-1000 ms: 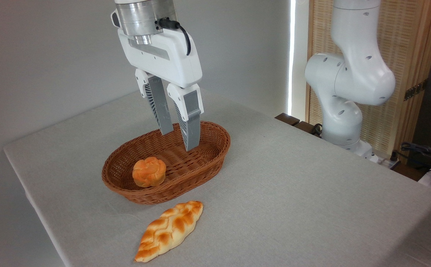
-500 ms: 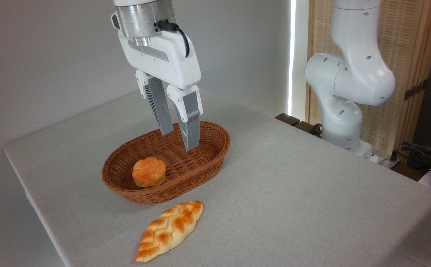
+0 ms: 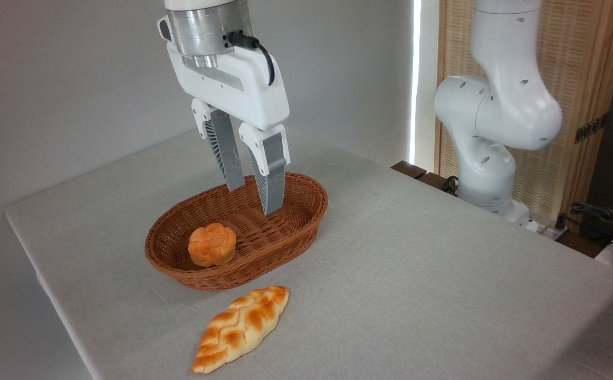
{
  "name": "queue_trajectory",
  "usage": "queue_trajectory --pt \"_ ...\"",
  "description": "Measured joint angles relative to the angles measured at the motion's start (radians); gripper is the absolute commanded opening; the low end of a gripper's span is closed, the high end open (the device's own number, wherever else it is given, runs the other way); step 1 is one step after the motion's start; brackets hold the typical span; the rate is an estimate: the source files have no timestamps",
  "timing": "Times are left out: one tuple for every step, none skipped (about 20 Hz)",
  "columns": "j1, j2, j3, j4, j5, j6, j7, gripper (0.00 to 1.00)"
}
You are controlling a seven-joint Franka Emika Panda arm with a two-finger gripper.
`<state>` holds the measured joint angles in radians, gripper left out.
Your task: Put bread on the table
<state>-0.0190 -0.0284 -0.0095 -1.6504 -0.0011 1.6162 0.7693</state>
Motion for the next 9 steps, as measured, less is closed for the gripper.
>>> queue_trajectory --pt "0.000 0.000 0.000 0.000 0.000 0.000 0.000 1.00" --pt "0.000 0.000 0.001 0.000 0.000 0.000 0.000 1.00" --pt "0.000 0.000 0.001 0.000 0.000 0.000 0.000 1.00" --pt "0.000 0.000 0.001 0.000 0.000 0.000 0.000 1.00" --pt "0.000 0.000 0.001 0.000 0.000 0.000 0.000 1.00" --pt "-0.001 0.000 0.003 0.000 0.000 0.000 -0.001 1.00" --pt "-0.001 -0.001 0.009 0.000 0.000 0.000 -0.003 1.00" --pt "-0.001 -0.001 0.016 0.000 -0.001 0.000 -0.003 1.00" --pt "-0.001 -0.002 0.022 0.000 -0.001 0.000 -0.003 1.00"
